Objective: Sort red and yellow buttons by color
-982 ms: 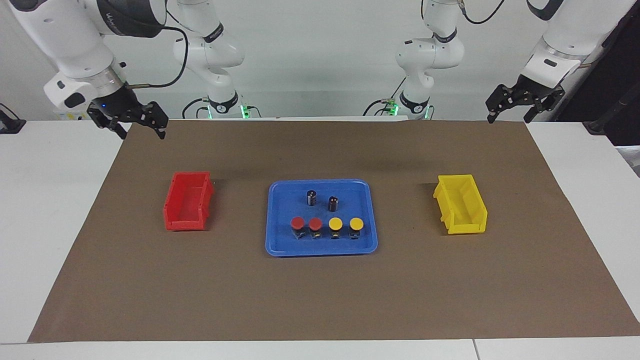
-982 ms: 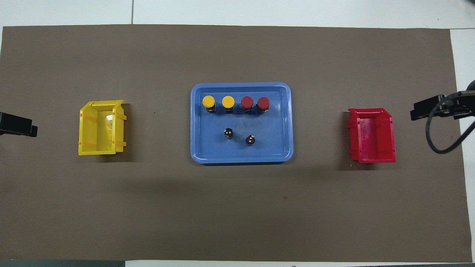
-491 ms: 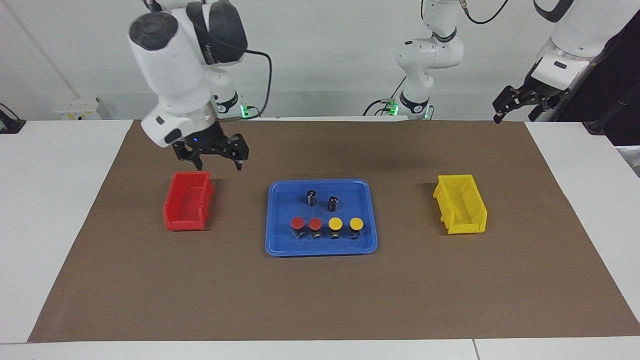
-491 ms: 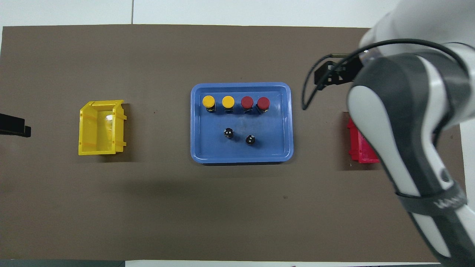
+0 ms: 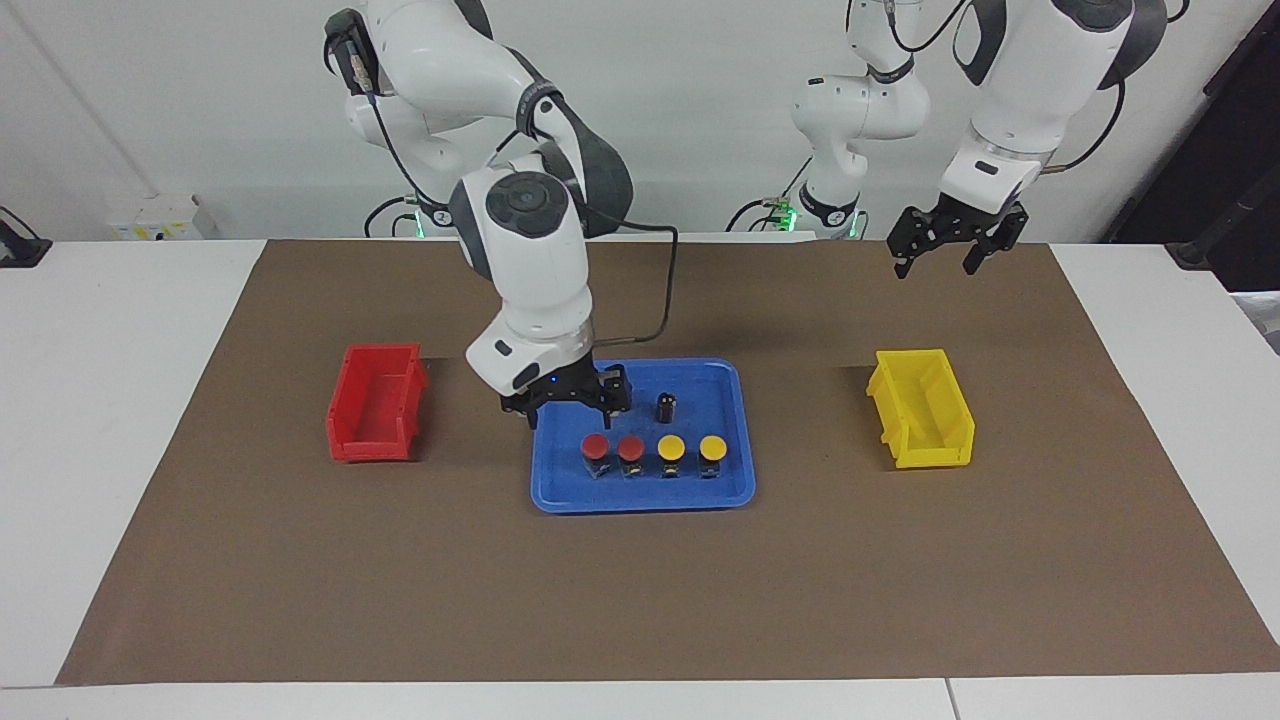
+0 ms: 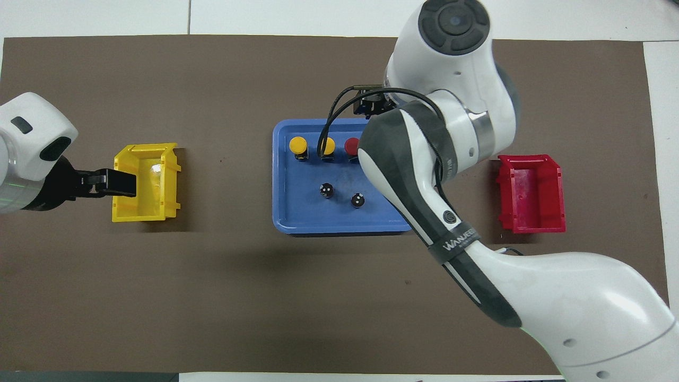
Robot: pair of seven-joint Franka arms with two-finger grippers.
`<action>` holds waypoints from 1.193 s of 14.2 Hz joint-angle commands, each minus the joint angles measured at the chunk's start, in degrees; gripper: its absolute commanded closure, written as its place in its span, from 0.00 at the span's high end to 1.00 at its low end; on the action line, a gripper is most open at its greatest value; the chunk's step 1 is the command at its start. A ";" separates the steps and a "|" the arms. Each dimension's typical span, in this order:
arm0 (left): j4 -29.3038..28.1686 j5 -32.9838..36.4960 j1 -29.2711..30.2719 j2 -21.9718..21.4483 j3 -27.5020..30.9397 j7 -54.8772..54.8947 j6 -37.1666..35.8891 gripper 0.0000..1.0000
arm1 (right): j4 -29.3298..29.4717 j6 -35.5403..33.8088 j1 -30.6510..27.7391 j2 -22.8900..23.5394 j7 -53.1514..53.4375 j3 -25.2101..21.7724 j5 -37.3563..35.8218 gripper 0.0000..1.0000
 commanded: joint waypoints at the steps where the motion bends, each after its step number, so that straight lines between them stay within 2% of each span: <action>1: -1.31 -0.54 -2.01 -1.33 0.52 -6.67 2.05 1.00 | -5.50 6.00 0.20 -0.09 0.54 0.18 -1.60 1.00; 2: -1.66 -0.54 -3.33 -1.16 0.52 -7.31 4.59 1.00 | -6.91 6.45 -0.06 0.00 -0.25 0.18 -1.60 0.99; 5: -1.67 -0.62 -7.28 2.26 0.52 -7.75 8.64 1.00 | -8.68 7.16 -0.42 -0.35 -1.75 0.36 -1.42 0.88; 9: -0.10 -0.62 -12.47 10.51 0.52 -13.80 17.25 1.00 | -11.31 7.25 -0.24 -1.32 -3.14 0.44 -0.90 0.81; 12: 5.88 -4.29 -14.14 18.51 0.52 -18.01 22.16 0.99 | -11.84 7.42 -0.16 -1.41 -3.59 0.44 -0.72 0.80; 17: 13.69 -2.38 -19.07 28.79 0.61 -19.79 22.45 0.99 | -16.14 12.07 -0.16 -2.64 -3.59 0.44 -0.63 0.80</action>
